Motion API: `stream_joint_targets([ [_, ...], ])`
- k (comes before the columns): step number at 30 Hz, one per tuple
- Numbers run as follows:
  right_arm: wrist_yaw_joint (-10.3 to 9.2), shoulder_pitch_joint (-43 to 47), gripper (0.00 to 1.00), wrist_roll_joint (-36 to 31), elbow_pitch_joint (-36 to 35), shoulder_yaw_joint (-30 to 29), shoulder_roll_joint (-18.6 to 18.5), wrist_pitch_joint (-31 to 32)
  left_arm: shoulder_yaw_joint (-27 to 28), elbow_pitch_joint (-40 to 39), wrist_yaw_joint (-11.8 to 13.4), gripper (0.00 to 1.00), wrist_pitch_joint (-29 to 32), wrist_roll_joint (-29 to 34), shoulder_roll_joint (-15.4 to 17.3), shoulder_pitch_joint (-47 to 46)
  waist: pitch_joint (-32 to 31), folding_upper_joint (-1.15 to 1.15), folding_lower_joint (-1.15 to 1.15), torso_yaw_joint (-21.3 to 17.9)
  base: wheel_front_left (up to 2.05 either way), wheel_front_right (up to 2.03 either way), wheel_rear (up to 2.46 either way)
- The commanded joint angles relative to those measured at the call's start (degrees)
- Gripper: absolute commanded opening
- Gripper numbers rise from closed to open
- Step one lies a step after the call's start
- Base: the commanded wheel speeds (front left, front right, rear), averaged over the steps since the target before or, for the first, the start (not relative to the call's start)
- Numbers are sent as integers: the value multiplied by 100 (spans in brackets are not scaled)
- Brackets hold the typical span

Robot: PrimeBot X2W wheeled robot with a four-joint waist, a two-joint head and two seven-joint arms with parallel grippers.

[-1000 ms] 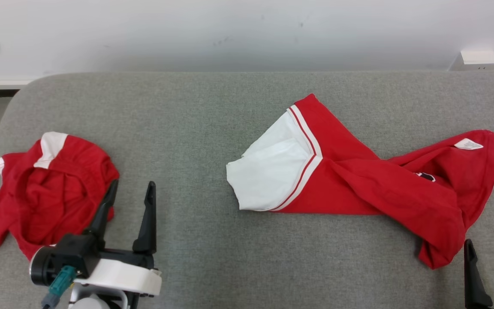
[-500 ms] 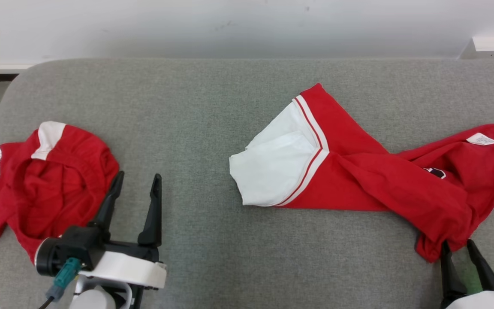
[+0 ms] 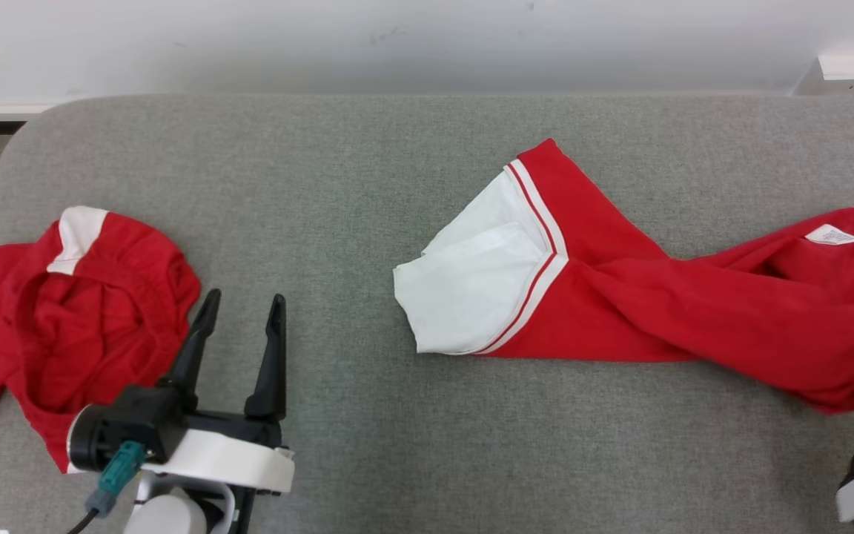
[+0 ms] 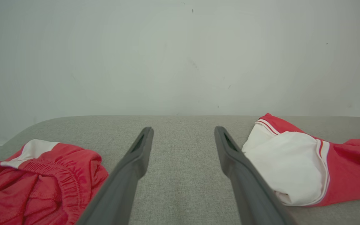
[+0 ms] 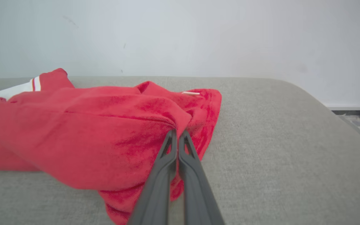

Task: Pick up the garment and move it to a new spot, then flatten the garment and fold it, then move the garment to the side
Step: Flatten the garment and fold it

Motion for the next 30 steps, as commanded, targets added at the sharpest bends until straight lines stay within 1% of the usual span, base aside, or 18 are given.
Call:
stream_joint_targets([
  [1,-12,-156,0,-79,-74,-72,-122,67,20,-4,-18,100,-2,60,3,-59,6,0,0,0,0,0,0],
  [5,-12,-574,0,-229,-237,-135,-365,253,1,14,-55,100,-2,89,-49,-122,45,0,0,44,0,0,0],
  [7,-12,-824,0,-260,-134,-53,-510,318,-16,8,-88,100,-2,98,-80,-173,106,0,0,90,0,0,0],
  [10,-12,-1159,0,-245,74,275,-534,393,-47,26,-133,100,-2,132,-121,-244,184,0,0,180,0,0,0],
  [13,-12,-1410,0,-202,441,625,-555,443,-81,45,-181,100,-2,171,-179,-321,263,0,0,274,0,0,0],
  [17,-12,-1602,0,-100,985,971,-501,297,-71,81,-240,100,-2,186,-251,-388,331,0,0,364,0,0,0],
  [18,-12,-1626,8,-66,1097,1018,-499,233,-62,83,-235,100,-2,198,-269,-399,339,0,0,373,0,0,0],
  [19,-12,-1647,40,-39,1180,1056,-491,168,-51,85,-244,100,-2,210,-278,-407,342,0,0,377,0,0,0],
  [20,-12,-1651,91,4,1256,1093,-470,107,-38,86,-251,100,-2,220,-284,-406,340,0,0,372,0,0,0],
  [21,-12,-1650,100,28,1304,1129,-454,33,-18,85,-258,100,-2,228,-290,-397,335,0,0,362,0,0,0],
  [25,-12,-1498,100,130,1287,1119,-404,-241,65,84,-273,100,-2,250,-306,-334,281,0,0,297,0,0,0],
  [30,-12,-1159,100,228,745,975,-333,-496,173,79,-265,100,-2,263,-265,-195,152,0,0,171,0,0,0],
])
